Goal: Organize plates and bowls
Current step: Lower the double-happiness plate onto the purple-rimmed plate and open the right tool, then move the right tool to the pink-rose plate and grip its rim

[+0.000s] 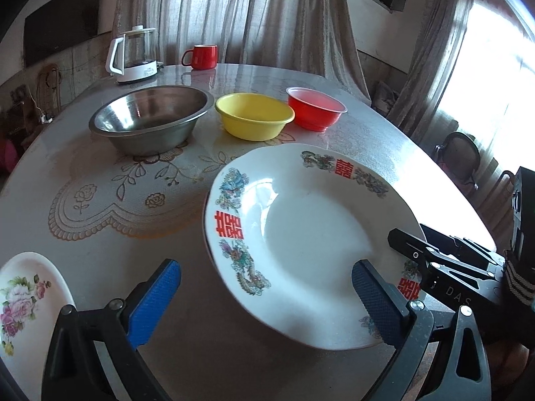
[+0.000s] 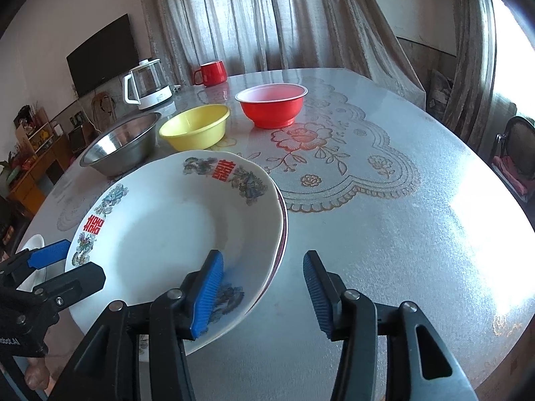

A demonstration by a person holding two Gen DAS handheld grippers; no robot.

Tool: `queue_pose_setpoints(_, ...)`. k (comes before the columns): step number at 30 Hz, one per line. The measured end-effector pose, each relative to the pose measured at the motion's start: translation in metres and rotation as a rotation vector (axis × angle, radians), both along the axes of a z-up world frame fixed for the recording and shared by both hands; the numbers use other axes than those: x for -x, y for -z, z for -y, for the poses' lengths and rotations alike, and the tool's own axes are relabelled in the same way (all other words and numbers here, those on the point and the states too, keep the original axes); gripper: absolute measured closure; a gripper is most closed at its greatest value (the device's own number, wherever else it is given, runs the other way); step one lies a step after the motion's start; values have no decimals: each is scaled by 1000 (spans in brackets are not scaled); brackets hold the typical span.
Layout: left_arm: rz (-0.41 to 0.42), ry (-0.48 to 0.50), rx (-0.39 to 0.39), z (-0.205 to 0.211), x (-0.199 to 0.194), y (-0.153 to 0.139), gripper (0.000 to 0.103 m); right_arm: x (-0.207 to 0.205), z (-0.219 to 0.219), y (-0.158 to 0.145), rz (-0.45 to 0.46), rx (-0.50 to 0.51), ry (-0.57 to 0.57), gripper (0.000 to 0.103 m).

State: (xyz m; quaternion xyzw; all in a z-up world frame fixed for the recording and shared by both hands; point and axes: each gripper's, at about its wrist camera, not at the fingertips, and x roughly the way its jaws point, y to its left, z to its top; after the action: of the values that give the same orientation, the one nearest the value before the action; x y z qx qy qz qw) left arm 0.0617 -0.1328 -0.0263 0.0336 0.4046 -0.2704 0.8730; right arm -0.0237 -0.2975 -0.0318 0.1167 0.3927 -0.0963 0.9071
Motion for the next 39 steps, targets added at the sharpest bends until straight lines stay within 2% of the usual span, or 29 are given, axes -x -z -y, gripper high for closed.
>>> queue_pose_setpoints(5,76,-31,-55,-5,6,-3,0,-2,-5,0,-12,37,-9,53)
queue_pose_setpoints(10,125,-50,-81,-12,13,-10,0,-2,-3,-1,-23,25,-2,52)
queue_pose_setpoints(16,121,-84,-33,-29,12,-20,0,0,-1,-11,-1,35,28,52)
queue_pose_setpoints(22,124,-136,-33,-49,11,-25,0,3,-9,-25,36,43,3,52)
queue_pose_setpoints(31,125,-223,3,-93,13,-31,0,-7,-44,-40,67,-33,-146,52)
queue_pose_setpoints(39,79,-346,80,-156,7,-33,0,-25,-104,-52,72,-183,-398,52)
